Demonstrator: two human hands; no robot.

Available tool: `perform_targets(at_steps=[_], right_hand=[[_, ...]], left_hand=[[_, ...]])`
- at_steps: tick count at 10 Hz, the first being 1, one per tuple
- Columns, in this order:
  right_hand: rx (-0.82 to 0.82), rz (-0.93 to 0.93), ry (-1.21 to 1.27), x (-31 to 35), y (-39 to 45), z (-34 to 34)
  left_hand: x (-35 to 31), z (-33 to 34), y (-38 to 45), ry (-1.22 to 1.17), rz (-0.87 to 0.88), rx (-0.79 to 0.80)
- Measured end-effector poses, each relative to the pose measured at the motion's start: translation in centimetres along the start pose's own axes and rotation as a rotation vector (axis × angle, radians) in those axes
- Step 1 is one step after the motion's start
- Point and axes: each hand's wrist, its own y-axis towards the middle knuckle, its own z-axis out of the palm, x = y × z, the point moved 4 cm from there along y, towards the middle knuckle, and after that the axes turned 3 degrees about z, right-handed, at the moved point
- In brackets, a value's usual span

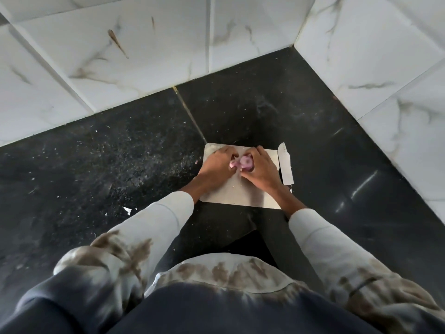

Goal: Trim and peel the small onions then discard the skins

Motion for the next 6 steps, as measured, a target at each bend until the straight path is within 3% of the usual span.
perform_targets(at_steps=[2, 6], right_hand=[[-0.021, 0.072, 0.019, -2.8, -2.8, -0.5], [-0.025, 0.013, 0.043, -2.9, -3.6, -0.6]], left_hand=[[-0.5, 2.6, -0.2, -0.006, -0.011, 0.062], [-0.6, 2.3, -1.0, 0.071, -0.005, 0.078]])
